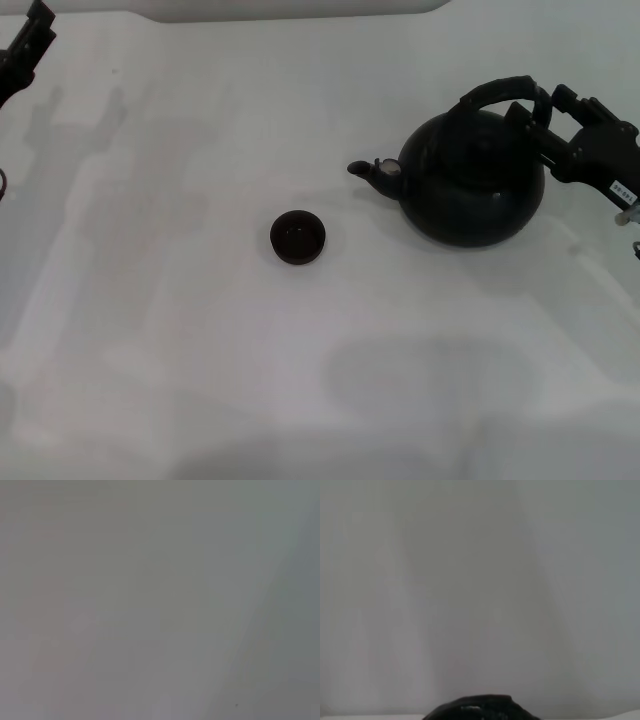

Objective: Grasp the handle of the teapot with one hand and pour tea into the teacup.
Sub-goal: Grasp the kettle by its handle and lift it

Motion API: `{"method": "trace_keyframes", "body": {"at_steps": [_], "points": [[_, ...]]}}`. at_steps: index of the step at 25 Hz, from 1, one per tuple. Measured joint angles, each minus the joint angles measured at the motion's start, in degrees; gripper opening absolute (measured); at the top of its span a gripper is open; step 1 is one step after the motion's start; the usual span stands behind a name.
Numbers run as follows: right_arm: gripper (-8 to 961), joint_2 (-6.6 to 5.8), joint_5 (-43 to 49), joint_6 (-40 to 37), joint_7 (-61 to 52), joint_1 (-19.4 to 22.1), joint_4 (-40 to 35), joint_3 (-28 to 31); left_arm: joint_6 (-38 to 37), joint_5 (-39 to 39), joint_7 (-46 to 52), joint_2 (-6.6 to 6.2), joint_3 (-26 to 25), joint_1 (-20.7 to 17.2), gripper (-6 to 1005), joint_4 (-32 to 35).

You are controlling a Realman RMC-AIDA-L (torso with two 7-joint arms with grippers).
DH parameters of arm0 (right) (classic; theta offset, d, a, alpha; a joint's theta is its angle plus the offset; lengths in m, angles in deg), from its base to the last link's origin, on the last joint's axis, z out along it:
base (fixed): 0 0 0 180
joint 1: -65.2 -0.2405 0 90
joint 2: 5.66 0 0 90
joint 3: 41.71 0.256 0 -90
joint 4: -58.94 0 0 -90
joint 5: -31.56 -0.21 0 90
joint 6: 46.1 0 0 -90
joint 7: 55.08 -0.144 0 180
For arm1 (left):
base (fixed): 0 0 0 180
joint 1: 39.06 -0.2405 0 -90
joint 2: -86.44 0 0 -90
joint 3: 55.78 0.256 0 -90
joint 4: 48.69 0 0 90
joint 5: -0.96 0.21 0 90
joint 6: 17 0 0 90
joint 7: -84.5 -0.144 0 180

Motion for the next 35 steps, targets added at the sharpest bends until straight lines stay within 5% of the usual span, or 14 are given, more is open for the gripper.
{"method": "trace_keyframes", "body": {"at_steps": [6, 9, 15, 24, 35], "points": [[798, 0.05, 0.2, -0.9, 1.2, -0.4, 0.0, -0.5, 0.0, 0.0, 0.0, 0.00, 0.0, 0.1, 890, 0.0], [580, 0.04, 0.2, -1.0, 1.6, -0.3, 0.2, -0.5, 0.0, 0.0, 0.0, 0.00, 0.0, 0.1, 890, 0.0], [366, 0.15, 0.2, -0.8, 2.3, 0.0, 0.4, -0.4, 0.0, 0.0, 0.0, 0.00, 0.0, 0.1, 890, 0.0], [193, 0.21, 0.2, -0.3, 2.8, 0.1, 0.5, -0.5, 0.0, 0.0, 0.0, 0.00, 0.0, 0.5, 889, -0.5], [188, 0.08, 0.8, 1.6, 7.0, -3.8, 1.3, -0.6, 0.0, 0.0, 0.3, 0.00, 0.0, 0.2, 889, -0.7]]}}
